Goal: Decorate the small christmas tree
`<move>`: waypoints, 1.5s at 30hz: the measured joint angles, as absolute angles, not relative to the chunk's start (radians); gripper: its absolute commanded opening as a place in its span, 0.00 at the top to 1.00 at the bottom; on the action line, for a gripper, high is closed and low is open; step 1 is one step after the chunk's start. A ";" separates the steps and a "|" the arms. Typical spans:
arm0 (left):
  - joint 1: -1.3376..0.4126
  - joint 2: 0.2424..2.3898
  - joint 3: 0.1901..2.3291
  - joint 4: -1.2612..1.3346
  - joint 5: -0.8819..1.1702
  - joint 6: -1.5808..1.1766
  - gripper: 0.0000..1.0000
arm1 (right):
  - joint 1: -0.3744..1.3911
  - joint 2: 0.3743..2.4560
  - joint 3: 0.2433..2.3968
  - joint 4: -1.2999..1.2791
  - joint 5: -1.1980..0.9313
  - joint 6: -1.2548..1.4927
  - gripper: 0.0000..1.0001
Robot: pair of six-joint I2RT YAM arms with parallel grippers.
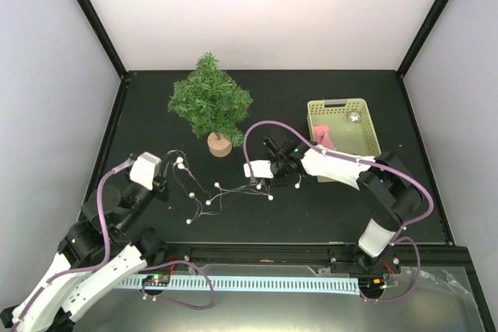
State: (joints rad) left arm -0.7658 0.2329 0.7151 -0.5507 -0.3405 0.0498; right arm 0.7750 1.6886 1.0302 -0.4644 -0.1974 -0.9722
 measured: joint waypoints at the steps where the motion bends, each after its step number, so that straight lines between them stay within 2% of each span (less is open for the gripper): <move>1: -0.766 0.233 0.715 -0.551 -0.340 0.050 0.98 | 0.776 1.696 1.030 -0.464 -0.191 -0.976 0.64; 24: -0.766 0.215 0.708 -0.550 -0.340 0.053 0.99 | 0.813 1.785 1.064 -0.465 -0.132 -1.008 0.67; 39: -0.766 0.215 0.702 -0.549 -0.340 0.053 0.98 | 0.813 1.817 1.068 -0.463 -0.049 -1.050 0.76; 45: -0.766 0.215 0.702 -0.549 -0.340 0.054 0.99 | 0.813 1.829 1.074 -0.451 -0.042 -1.061 0.88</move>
State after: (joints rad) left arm -0.7658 0.2153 0.7021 -0.5491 -0.3405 0.0540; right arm 0.8131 1.8286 1.0744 -0.4511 -0.0418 -1.0615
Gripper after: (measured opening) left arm 0.018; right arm 0.166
